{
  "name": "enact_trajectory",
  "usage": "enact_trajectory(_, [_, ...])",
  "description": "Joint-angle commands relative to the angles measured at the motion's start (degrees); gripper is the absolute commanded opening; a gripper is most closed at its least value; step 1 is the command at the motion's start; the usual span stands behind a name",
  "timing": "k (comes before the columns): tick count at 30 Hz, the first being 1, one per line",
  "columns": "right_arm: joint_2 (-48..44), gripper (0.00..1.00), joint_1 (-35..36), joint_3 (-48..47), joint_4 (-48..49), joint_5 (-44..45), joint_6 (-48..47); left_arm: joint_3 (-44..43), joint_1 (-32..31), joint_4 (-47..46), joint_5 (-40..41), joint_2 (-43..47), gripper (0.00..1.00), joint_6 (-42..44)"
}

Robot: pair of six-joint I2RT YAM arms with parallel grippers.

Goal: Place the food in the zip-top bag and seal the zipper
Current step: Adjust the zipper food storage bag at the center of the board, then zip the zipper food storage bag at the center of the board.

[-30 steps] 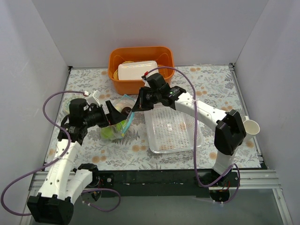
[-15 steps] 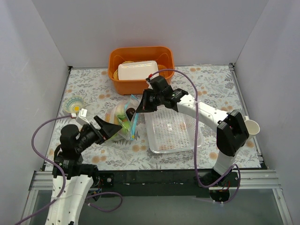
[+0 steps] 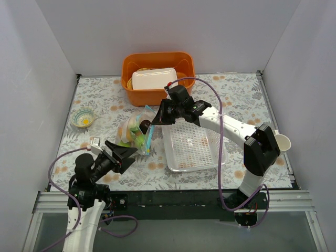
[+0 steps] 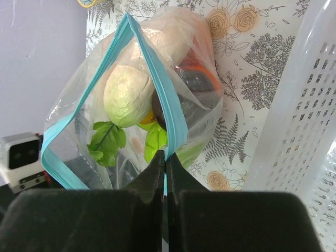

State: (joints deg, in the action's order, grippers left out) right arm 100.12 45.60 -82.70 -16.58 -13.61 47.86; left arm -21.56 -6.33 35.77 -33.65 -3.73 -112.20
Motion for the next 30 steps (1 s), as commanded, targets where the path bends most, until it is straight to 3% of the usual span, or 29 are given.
enact_trajectory(1, [-2.38, 0.01, -0.17, -0.53, 2.78, 0.34, 0.05, 4.50, 0.18, -4.03, 0.16, -2.95, 0.83, -4.25])
enact_trajectory(14, [-0.89, 0.01, -0.25, -0.80, 3.48, -0.45, 0.40, 10.22, 0.18, -17.04, 0.08, -7.52, 0.81, -10.49])
enact_trajectory(21, [-0.10, 0.01, -0.25, -1.15, 3.48, -0.63, 0.31, 9.17, -0.52, -22.67, -0.98, -15.16, 0.77, -8.21])
enact_trajectory(30, [0.87, 0.01, -0.25, -1.68, 3.39, -0.54, 0.40, 7.68, -4.56, -26.89, 0.51, -17.19, 0.74, -9.88])
